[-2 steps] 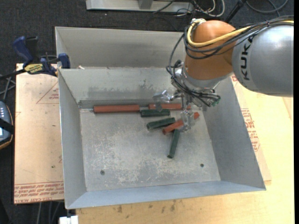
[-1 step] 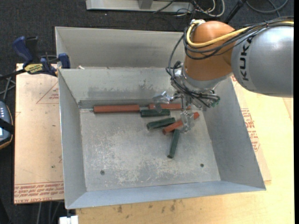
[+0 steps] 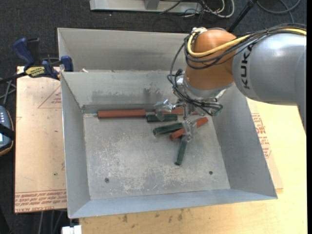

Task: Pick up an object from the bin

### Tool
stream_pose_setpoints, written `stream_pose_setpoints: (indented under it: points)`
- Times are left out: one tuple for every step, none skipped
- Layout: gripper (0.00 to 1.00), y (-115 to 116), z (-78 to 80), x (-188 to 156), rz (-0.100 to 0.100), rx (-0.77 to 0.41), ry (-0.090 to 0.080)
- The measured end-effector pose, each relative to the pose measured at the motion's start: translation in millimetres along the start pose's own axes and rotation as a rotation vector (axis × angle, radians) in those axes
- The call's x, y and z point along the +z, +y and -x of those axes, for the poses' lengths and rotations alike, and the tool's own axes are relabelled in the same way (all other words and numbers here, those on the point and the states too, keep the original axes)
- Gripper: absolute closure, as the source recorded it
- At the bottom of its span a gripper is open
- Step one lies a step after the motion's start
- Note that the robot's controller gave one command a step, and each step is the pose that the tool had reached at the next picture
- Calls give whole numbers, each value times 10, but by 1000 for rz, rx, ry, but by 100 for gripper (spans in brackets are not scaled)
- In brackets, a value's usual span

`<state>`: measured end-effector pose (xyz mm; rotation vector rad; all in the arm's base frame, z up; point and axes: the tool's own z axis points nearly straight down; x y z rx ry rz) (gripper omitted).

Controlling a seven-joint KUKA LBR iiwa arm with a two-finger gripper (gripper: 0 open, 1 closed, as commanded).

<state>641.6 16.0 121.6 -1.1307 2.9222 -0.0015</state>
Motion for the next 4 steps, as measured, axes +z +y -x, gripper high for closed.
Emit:
stream_pose_setpoints:
  points:
    - [0, -66, 93, 252, 5, -38, 5]
    - [100, -93, 37, 441, 4, -219, 5]
    - [100, -94, 38, 440, 3, -219, 5]
    - [100, 40, -16, -1064, 2, -270, 1]
